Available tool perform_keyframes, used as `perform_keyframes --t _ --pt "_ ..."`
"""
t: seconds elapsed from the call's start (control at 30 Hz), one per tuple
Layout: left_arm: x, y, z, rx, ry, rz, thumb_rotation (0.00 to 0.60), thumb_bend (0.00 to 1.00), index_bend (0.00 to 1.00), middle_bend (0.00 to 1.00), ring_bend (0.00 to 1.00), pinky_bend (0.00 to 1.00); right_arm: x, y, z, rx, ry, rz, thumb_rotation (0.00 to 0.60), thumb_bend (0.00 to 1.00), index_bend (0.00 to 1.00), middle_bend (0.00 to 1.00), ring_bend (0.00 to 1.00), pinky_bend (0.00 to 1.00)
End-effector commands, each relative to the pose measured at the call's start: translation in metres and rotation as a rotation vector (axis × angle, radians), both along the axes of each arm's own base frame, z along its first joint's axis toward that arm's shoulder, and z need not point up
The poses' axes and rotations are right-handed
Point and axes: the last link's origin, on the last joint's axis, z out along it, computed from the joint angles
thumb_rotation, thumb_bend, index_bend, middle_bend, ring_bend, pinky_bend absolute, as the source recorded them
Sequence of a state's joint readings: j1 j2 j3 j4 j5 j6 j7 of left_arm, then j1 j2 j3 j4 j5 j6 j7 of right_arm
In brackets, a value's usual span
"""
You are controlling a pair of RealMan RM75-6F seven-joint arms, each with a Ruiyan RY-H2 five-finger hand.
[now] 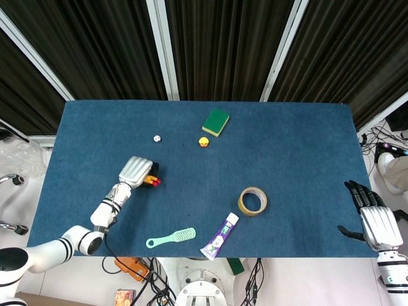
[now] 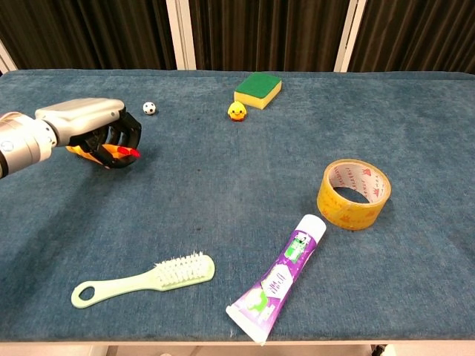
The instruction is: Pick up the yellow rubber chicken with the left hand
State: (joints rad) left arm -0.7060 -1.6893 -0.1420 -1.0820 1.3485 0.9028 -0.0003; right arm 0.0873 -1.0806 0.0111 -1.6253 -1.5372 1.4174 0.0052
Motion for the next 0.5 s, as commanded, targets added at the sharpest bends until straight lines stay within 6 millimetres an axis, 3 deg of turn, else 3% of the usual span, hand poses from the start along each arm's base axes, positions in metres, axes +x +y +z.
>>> perform_keyframes --t 0.03,0.27,0.5 --pt "0.002 -0.001 0.009 0.028 -0.001 -0.034 0.6 0.5 0.76 0.76 0.66 0.67 0.0 0.0 0.0 0.0 0.0 0.0 0.6 0.21 0.08 0.13 0.16 0.23" --pt "0.012 -0.006 0.036 0.097 0.084 -0.136 0.6 0.51 0.76 0.76 0.66 0.67 0.0 0.0 0.0 0.003 -0.001 0.001 0.6 0.21 0.08 0.13 0.16 0.23" --pt "0.037 -0.008 0.085 0.194 0.232 -0.261 0.6 0.51 0.76 0.76 0.66 0.67 0.001 0.002 0.0 0.002 -0.002 0.003 0.6 0.21 0.08 0.13 0.16 0.23"
